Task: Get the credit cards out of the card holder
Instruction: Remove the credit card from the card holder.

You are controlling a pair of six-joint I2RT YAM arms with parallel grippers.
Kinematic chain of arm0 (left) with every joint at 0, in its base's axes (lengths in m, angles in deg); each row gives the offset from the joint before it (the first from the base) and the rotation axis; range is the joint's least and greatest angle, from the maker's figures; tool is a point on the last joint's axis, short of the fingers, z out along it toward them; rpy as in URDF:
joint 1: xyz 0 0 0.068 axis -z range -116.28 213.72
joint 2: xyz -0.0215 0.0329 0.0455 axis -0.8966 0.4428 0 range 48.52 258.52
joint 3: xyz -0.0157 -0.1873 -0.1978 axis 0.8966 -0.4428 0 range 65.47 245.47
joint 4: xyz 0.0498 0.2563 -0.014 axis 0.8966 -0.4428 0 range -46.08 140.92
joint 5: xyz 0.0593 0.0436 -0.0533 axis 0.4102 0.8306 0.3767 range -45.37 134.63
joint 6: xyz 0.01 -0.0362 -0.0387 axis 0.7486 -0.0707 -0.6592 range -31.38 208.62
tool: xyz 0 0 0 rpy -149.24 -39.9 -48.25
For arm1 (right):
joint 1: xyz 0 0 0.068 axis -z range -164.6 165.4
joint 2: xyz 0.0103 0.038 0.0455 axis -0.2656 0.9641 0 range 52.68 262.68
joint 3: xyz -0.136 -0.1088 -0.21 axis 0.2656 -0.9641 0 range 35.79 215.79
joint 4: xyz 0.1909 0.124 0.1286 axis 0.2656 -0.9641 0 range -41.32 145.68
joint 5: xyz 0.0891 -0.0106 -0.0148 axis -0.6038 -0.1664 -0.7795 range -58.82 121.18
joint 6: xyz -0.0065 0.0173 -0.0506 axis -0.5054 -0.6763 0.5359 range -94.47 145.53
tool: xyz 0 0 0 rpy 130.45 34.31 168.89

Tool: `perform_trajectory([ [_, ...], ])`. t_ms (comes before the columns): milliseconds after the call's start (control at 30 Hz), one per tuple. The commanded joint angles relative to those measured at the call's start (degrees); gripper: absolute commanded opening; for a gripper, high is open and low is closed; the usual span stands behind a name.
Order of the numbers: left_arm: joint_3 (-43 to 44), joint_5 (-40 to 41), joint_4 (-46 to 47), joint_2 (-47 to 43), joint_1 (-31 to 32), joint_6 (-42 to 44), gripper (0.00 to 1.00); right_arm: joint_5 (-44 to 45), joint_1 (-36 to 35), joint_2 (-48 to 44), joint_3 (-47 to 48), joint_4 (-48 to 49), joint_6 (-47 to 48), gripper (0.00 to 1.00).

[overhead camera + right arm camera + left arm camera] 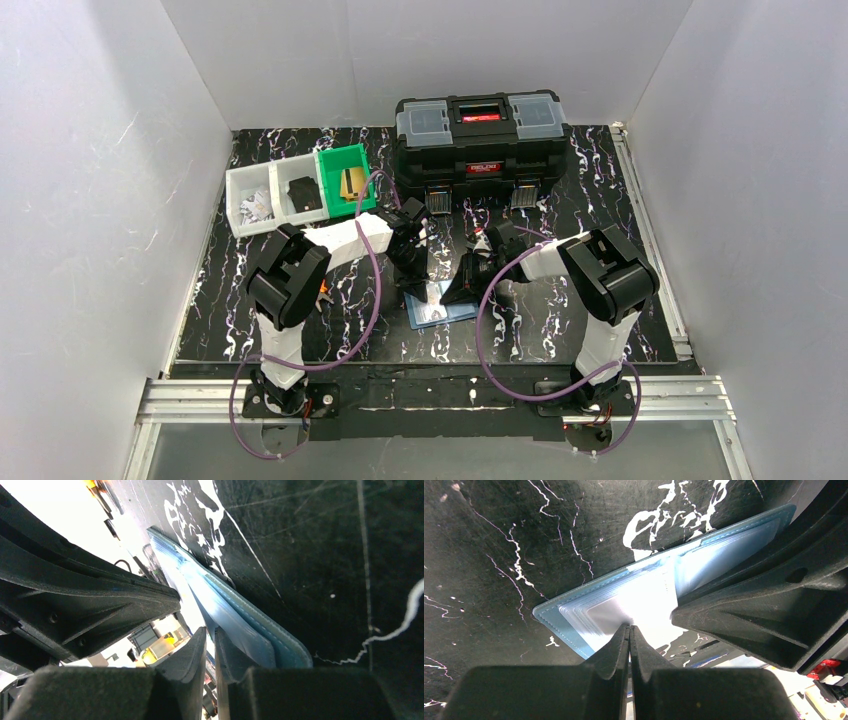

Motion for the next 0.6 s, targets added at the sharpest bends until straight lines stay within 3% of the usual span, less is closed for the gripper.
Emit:
perform_trajectory([
  [0, -1.2, 3.6, -1.1, 3.2, 0.9, 1.0, 0.00, 3.0, -0.5, 2.1, 0.7, -3.7, 0.7, 0.19],
  [367, -1.4, 3.2, -0.9, 3.2, 0.9, 1.0, 0.00, 4.0, -1.6, 2.2, 2.1, -5.9, 2.0, 0.19],
  [567, -2.0, 3.5, -1.2, 2.3, 0.8, 1.2, 0.00, 4.6, -1.6, 2.1, 1.3, -5.5, 1.3, 0.03],
])
